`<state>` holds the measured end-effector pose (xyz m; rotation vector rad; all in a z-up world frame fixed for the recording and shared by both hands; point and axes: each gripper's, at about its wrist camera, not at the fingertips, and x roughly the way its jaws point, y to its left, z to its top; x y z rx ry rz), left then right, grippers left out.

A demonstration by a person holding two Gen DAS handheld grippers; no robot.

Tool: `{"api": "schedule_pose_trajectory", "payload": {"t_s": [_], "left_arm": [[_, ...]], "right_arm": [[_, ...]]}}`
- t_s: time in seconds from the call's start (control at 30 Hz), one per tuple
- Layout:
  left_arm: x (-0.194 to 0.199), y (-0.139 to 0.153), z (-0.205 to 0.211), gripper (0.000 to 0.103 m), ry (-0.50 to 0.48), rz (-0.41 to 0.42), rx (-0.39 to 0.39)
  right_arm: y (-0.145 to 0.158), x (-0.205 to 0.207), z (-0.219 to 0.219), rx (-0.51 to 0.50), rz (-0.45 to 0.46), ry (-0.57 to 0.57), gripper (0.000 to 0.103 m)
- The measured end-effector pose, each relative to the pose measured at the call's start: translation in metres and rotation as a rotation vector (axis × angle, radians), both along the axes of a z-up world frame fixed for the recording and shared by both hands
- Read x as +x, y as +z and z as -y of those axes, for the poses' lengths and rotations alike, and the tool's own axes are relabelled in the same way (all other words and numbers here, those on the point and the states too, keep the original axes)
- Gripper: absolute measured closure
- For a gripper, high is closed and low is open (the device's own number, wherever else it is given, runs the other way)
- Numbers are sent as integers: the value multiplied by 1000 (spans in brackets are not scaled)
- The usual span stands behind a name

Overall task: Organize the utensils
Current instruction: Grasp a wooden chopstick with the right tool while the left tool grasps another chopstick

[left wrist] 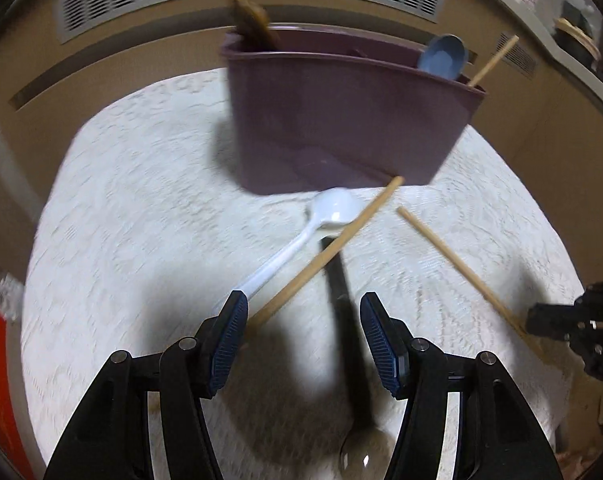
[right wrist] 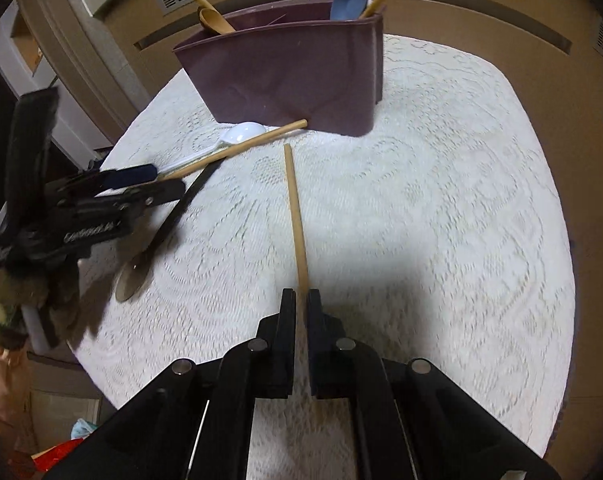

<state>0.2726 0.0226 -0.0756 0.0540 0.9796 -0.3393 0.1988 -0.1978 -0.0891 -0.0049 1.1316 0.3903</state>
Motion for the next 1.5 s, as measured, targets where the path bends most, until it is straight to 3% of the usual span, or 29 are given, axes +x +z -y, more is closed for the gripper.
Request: {"api": "schedule_pose_trajectory", "payload": {"t_s": [0.2, 0.4, 0.53, 0.6, 0.67, 0.87, 1.2, 1.5], "left_arm": [[31, 3, 20, 44, -38, 11, 61], [45, -5, 36, 44, -108, -37, 131], [38, -9, 46, 54, -129, -19, 178], [41, -8, 45, 60, -98, -37, 162], [45, -8, 42, 75, -71, -58, 131], [22, -2, 37, 93, -34, -68, 63], [-62, 22, 0, 97, 90, -54, -237], [-91, 11, -14, 97, 175, -84, -248]], "right_arm": [[-3, -10, 12, 13, -19, -32, 97], [-1, -10, 10, 10, 5, -43, 97], [2, -12, 14, 13, 8, -47, 97], [2, -12, 14, 12, 3, -49, 97], [1, -10, 10, 15, 0, -48, 97], [5, -14, 9, 18, 6, -52, 85], [8, 0, -16, -17, 35, -1, 85], [-13, 56, -60, -93, 21, -11, 84]]}}
